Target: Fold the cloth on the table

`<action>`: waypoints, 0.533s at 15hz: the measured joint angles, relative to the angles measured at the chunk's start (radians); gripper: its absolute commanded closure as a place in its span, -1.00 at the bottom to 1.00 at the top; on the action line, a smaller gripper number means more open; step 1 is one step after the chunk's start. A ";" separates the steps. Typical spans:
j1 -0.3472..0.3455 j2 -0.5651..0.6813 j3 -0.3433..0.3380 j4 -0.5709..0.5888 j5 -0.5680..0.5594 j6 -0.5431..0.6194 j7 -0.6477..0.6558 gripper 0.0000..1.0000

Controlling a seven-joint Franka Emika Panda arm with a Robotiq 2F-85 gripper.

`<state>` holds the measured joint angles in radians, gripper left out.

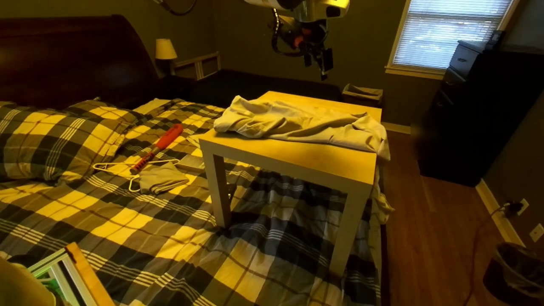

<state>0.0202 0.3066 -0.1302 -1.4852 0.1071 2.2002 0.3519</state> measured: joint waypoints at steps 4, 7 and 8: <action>-0.028 -0.016 0.021 -0.007 0.017 -0.179 -0.027 -1.00; -0.029 -0.016 0.023 -0.007 0.017 -0.185 -0.027 -1.00; -0.029 -0.015 0.024 -0.007 0.016 -0.185 -0.027 -1.00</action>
<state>-0.0083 0.2914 -0.1064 -1.4919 0.1229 2.0150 0.3251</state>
